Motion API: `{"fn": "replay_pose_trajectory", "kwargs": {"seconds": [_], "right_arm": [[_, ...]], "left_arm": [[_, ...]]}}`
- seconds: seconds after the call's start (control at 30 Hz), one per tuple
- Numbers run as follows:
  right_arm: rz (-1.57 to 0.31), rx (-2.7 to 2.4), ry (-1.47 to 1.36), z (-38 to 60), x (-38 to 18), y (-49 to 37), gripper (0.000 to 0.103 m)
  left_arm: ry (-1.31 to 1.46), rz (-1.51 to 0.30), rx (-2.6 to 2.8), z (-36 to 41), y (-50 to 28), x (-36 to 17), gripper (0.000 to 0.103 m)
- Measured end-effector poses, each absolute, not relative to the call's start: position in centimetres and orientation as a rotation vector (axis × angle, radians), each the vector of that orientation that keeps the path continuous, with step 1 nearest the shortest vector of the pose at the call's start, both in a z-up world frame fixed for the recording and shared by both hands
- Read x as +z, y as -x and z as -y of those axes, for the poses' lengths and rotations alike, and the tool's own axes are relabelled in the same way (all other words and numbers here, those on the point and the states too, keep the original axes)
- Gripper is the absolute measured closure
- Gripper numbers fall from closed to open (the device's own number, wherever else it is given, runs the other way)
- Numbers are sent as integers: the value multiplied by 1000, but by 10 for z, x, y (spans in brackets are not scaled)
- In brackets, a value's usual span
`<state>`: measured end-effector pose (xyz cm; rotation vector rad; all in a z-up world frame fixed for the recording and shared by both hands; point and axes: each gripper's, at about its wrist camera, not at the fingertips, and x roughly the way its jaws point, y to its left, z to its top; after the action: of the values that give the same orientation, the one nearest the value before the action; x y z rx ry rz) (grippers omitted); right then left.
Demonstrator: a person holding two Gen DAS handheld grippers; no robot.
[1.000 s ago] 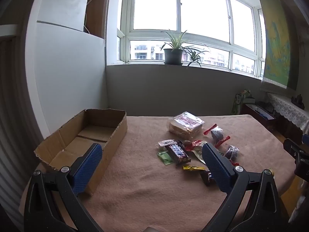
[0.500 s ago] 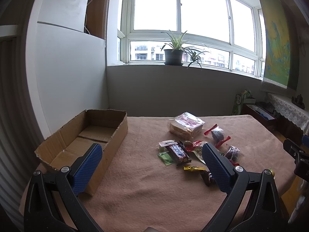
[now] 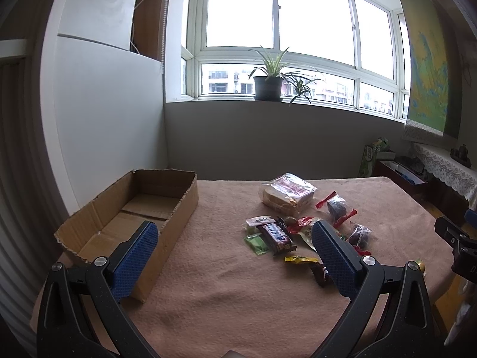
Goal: Organize snacks
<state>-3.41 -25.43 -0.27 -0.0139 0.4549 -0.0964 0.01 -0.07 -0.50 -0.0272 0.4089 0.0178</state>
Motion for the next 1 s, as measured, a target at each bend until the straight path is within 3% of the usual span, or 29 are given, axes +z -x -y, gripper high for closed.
{"fn": "replay_pose_trajectory", "kwargs": {"seconds": [1.0], "right_arm": [[-456,-92,8,254,-3,34,0]], "left_arm": [[19,-410,21,2,1,-7,1]]}}
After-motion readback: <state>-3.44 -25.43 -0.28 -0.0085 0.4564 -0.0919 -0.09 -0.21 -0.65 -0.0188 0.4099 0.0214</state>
